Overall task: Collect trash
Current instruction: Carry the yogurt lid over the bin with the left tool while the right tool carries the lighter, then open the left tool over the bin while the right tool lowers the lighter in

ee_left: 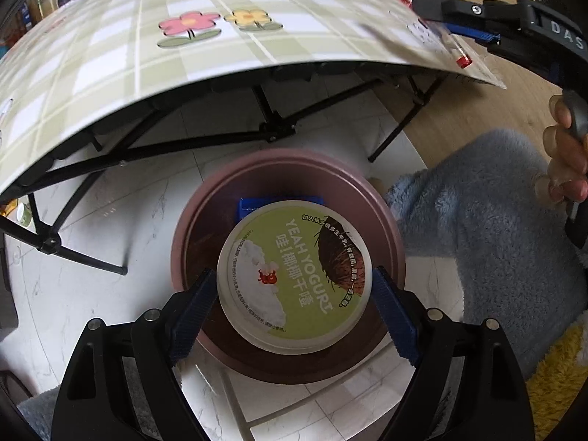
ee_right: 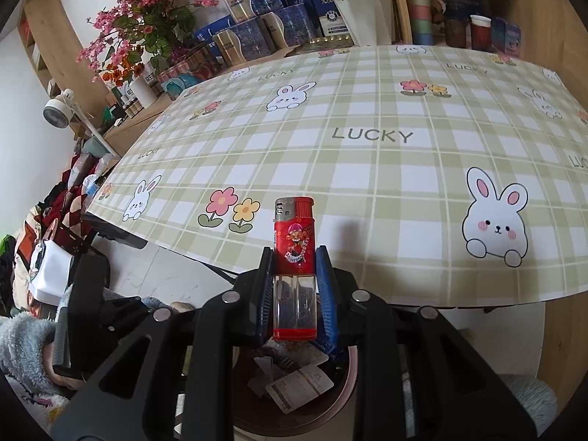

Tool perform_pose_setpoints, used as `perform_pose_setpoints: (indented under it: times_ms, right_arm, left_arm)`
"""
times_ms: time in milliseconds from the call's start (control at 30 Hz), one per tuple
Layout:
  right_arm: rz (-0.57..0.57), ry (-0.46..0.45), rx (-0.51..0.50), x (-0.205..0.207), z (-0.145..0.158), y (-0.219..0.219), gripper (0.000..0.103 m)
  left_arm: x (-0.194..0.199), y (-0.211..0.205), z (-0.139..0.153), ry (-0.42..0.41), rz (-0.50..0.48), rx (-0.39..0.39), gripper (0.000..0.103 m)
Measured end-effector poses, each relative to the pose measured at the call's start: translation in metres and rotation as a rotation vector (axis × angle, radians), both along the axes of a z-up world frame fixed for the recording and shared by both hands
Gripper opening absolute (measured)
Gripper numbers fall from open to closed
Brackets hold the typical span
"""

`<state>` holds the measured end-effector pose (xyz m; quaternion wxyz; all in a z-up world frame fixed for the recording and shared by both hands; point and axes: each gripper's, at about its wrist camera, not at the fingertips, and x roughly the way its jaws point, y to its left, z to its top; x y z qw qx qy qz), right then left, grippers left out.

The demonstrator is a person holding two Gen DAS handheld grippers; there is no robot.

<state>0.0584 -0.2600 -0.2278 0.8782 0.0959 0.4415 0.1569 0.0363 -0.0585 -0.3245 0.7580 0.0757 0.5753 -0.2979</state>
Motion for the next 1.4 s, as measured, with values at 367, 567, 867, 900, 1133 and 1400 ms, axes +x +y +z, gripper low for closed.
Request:
perform_pose_setpoints:
  times_ms: [367,567,867,900,1133,1400]
  right_arm:
    - [0.020,0.031,0.003,-0.003,-0.008,0.009,0.026]
    - [0.059,0.041,-0.006,-0.012,-0.008,0.020,0.026]
    - [0.191,0.100,-0.033,-0.035,-0.020,0.058,0.026]
    - [0.204,0.110,-0.035,-0.037,-0.023,0.062,0.026]
    - [0.244,0.211,-0.067,-0.037,-0.050,0.080,0.026]
    - [0.223,0.270,-0.074,-0.030,-0.067,0.079,0.030]
  left_arm:
    - [0.012,0.034,0.029,-0.081,0.187,-0.105,0.092]
    - [0.006,0.069,0.074,-0.242,0.343,-0.211,0.097]
    - [-0.003,0.090,0.100,-0.350,0.439,-0.226,0.097]
    - [-0.005,0.094,0.099,-0.354,0.448,-0.229,0.097]
    - [-0.008,0.104,0.097,-0.358,0.480,-0.234,0.097]
    - [-0.004,0.103,0.089,-0.336,0.487,-0.221,0.097]
